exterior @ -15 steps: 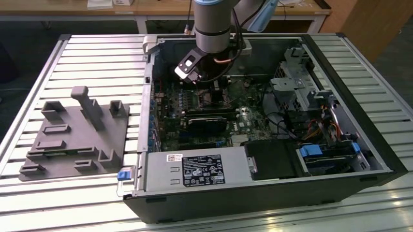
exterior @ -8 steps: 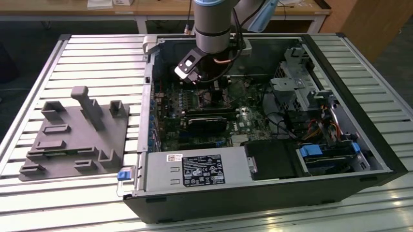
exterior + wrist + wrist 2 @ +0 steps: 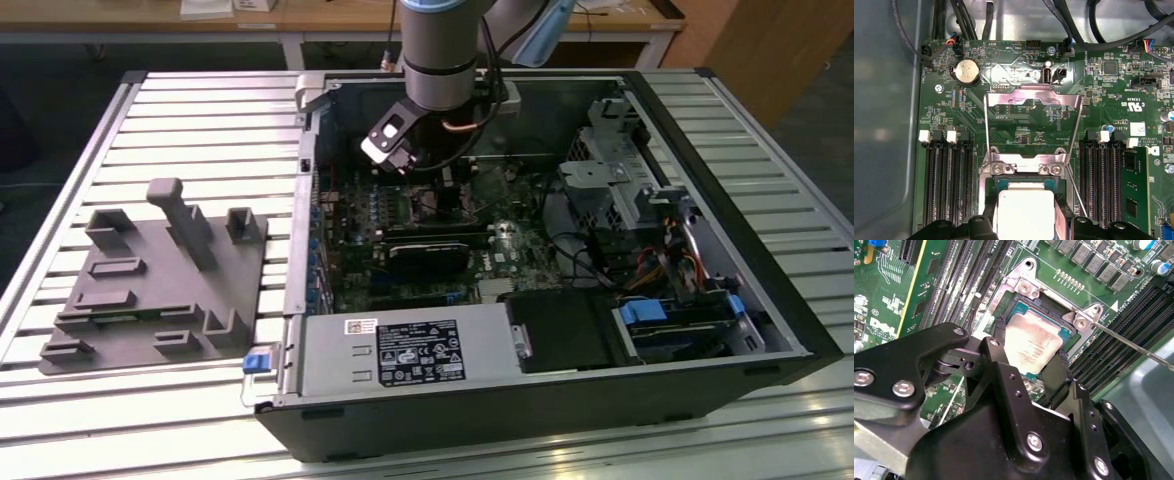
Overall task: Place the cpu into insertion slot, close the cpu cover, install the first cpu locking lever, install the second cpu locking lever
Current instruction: 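Place the cpu into insertion slot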
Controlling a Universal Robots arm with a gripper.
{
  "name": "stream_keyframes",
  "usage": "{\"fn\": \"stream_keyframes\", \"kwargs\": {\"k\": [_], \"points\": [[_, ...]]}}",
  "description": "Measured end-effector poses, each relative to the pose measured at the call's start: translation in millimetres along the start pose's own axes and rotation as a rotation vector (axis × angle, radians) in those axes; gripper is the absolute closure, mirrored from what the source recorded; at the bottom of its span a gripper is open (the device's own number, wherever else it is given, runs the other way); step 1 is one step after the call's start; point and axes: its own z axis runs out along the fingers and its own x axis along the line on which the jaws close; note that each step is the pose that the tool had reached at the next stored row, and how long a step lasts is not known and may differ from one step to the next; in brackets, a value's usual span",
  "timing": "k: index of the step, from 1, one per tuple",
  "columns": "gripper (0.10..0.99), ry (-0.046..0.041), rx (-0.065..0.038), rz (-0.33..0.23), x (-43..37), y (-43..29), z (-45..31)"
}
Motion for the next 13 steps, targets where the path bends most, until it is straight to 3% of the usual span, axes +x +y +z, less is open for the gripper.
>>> {"fn": "stream_keyframes", "kwargs": {"k": [6, 13], "points": [[0.549, -0.0098, 0.000, -0.001, 0.0, 0.0, 0.1], [0.549, -0.0112, 0.000, -0.001, -0.1, -0.2, 1.3]]}}
